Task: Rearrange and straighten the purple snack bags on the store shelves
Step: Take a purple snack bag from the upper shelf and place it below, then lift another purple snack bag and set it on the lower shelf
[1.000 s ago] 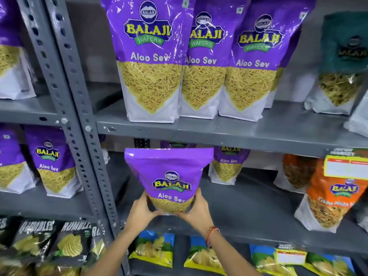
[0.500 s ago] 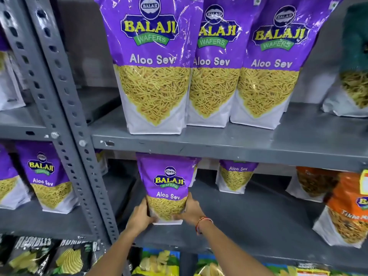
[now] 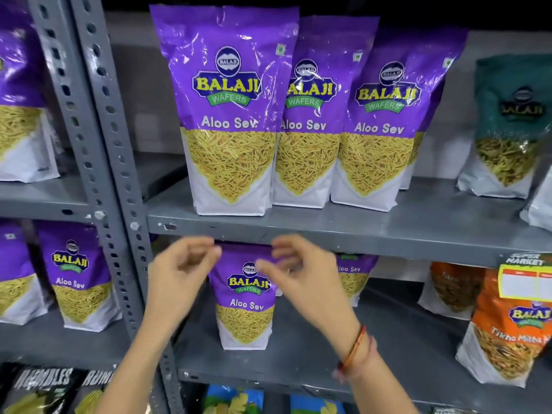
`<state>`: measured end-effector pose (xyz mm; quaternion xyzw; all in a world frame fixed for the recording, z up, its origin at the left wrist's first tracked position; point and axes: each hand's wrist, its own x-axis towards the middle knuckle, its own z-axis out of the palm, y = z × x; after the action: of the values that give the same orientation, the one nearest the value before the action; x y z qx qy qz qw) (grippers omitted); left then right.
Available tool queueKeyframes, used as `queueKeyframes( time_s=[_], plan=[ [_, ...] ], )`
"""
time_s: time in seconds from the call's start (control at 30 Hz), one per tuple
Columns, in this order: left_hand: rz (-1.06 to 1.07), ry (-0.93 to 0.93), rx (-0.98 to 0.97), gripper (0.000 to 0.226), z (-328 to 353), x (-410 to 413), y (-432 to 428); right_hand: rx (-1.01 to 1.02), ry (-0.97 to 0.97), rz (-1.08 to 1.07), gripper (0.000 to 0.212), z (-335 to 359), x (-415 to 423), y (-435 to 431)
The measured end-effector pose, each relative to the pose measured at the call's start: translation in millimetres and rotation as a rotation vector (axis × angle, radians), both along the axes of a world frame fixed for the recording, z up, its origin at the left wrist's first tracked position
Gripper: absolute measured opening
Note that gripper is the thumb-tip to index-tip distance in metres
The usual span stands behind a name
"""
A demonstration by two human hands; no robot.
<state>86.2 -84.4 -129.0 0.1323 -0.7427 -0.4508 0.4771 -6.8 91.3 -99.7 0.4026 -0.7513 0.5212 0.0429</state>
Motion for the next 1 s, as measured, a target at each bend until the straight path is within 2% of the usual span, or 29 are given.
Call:
queueKeyframes(
  time_s=[0.07, 0.13, 0.2, 0.27, 0.33, 0.4, 0.47, 0.53, 0.67, 0.8, 0.93, 1.0],
  plan=[
    [0.078, 0.146, -0.072, 0.016, 35, -7, -4, -0.185, 0.066, -0.020, 0.035, 35, -3, -6],
    [0.134, 0.194, -0.104, 0.037, 61, -20, -16, -0.260, 0.114, -0.028, 0.041, 60, -15, -22],
    [0.091, 0.112, -0.037, 0.061, 80, -36, -32, -0.200, 0.135, -0.019, 0.054, 74, -32, -42],
    [-0.026, 0.025, 0.105, 0.070, 92, -46, -41, -0.096, 0.131, -0.007, 0.070, 75, -46, -60],
    [-0.150, -0.012, 0.187, 0.049, 97, -51, -44, -0.090, 0.079, 0.019, 0.080, 70, -53, -71],
    [-0.196, -0.029, 0.183, 0.022, 98, -53, -43, -0.157, 0.054, 0.012, 0.085, 66, -54, -77],
    [-0.242, -0.028, 0.194, 0.017, 99, -50, -39, -0.241, 0.018, 0.011, 0.091, 63, -53, -79],
    [-0.281, 0.035, 0.200, 0.023, 97, -43, -35, -0.273, -0.001, 0.023, 0.094, 61, -51, -77],
    [-0.285, 0.095, 0.139, 0.033, 93, -25, -17, -0.315, 0.021, 0.076, 0.079, 59, -43, -59],
    [-0.307, 0.129, 0.101, 0.054, 89, -9, 16, -0.325, 0.078, 0.046, 0.072, 53, -26, -23],
    [-0.381, 0.165, 0.129, 0.048, 67, -2, 58, -0.323, 0.090, 0.011, 0.077, 41, -15, 26],
    [-0.398, 0.182, 0.161, 0.057, 51, 1, 80, -0.299, 0.089, -0.007, 0.087, 32, -11, 51]
  ],
)
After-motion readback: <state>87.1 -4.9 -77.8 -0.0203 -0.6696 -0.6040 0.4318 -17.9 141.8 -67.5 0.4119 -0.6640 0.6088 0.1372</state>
